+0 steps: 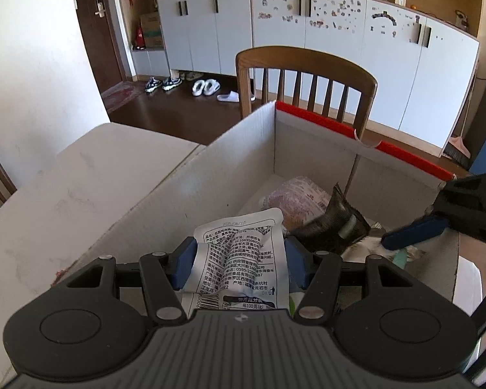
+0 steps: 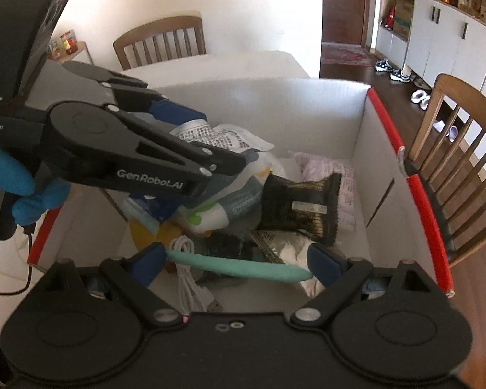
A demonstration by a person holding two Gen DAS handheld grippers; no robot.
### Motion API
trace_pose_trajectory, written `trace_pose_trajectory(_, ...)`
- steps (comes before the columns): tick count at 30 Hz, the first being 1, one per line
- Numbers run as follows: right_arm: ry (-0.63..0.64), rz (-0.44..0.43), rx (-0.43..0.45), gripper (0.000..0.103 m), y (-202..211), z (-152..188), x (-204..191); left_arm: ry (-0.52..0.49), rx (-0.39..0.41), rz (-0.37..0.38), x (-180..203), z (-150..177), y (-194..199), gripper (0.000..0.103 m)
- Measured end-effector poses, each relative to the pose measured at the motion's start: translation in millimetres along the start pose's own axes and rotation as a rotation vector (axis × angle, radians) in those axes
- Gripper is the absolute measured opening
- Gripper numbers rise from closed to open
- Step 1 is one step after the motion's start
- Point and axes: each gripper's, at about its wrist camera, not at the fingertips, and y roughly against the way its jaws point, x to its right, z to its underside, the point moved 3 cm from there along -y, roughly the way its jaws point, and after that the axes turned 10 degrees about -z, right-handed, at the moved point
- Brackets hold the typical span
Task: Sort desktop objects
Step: 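Open both tools to release the sachet and toothbrush into the box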
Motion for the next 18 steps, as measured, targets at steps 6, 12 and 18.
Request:
trace_pose_trajectory(6, -0.015, -0.017, -0.009, 0.069, -1.4, 1.6, 1.5, 0.003, -0.026, 0.012, 0.2, -2.5, -5.5, 0.058)
trace_pose_trajectory(12, -0.017, -0.03, 0.0, 0.077, 2.1, -0.1, 1.3, 0.004, -0.076, 0.033, -0.7, -0.4, -12.2, 0.058)
trace_pose_trajectory(18, -0.008, -0.038, 0.02, 0.083, 13.0, 0.6, -0.7, -0.011, -0.119, 0.038, 1.4, -0.6, -18.3, 0.059)
